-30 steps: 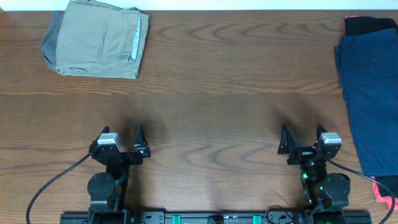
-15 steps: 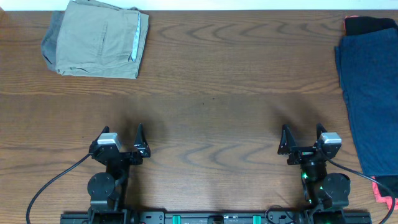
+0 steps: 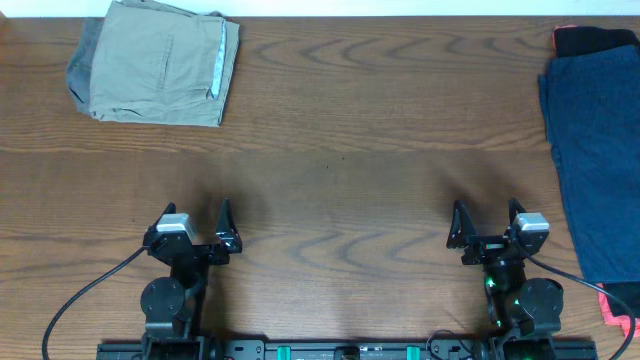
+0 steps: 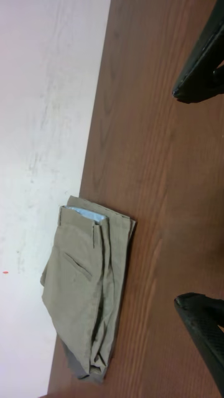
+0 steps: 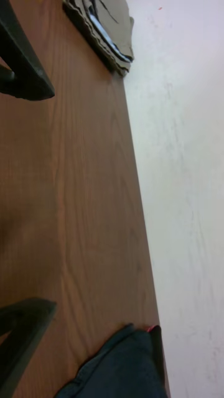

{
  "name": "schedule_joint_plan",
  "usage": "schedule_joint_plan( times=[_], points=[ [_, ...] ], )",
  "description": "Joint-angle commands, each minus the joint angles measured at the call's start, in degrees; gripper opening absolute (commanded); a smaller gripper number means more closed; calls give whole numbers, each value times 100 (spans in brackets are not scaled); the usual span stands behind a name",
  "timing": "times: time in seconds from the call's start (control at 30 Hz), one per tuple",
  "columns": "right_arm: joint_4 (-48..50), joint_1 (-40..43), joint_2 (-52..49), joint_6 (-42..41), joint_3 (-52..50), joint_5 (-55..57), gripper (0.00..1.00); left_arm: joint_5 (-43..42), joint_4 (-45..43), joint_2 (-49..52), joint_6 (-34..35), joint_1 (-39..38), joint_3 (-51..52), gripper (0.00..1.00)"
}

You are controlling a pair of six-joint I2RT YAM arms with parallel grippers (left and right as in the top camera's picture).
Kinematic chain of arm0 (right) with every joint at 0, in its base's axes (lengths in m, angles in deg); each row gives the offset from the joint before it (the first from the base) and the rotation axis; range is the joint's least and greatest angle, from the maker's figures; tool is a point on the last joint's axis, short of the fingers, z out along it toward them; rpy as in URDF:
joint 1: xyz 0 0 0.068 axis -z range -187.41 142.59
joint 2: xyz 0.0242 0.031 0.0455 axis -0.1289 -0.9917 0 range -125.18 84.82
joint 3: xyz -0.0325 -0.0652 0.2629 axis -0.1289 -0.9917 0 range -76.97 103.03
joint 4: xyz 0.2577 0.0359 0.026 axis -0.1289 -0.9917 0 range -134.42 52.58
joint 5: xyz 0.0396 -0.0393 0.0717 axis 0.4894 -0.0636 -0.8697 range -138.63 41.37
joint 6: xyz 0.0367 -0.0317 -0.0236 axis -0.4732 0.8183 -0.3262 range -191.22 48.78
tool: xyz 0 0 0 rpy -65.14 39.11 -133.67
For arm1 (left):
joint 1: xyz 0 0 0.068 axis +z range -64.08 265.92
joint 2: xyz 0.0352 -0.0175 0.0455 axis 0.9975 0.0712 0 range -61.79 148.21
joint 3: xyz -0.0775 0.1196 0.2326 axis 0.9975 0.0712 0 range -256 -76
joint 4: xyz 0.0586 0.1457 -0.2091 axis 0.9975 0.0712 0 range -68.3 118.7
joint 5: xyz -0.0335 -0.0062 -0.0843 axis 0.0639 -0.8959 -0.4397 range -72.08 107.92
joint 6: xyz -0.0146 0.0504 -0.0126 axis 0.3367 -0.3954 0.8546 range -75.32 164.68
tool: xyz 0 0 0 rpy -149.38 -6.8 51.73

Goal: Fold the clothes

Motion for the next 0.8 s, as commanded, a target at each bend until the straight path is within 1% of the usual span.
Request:
schedule_joint_plan(
  times=[0.0, 0.6, 0.63, 0.7, 0.73, 0.77],
  points=[
    [-28, -42, 39, 79, -7, 24, 99, -59, 96, -35, -81, -17, 151, 98],
    [-7, -42, 39, 46, -7, 9, 99, -61, 96, -35, -81, -17, 151, 98],
    [66, -42, 39, -101, -7, -44, 99, -59, 96, -35, -81, -17, 151, 98],
    [208, -44, 39, -968, -7, -470, 99, -59, 96, -35, -81, -17, 151, 98],
    [227, -44, 39, -1539, -7, -852, 99, -61, 96, -35, -81, -17, 151, 98],
    [205, -44, 39, -2369, -7, -1488, 99, -59, 96, -35, -81, -17, 151, 98]
  ],
)
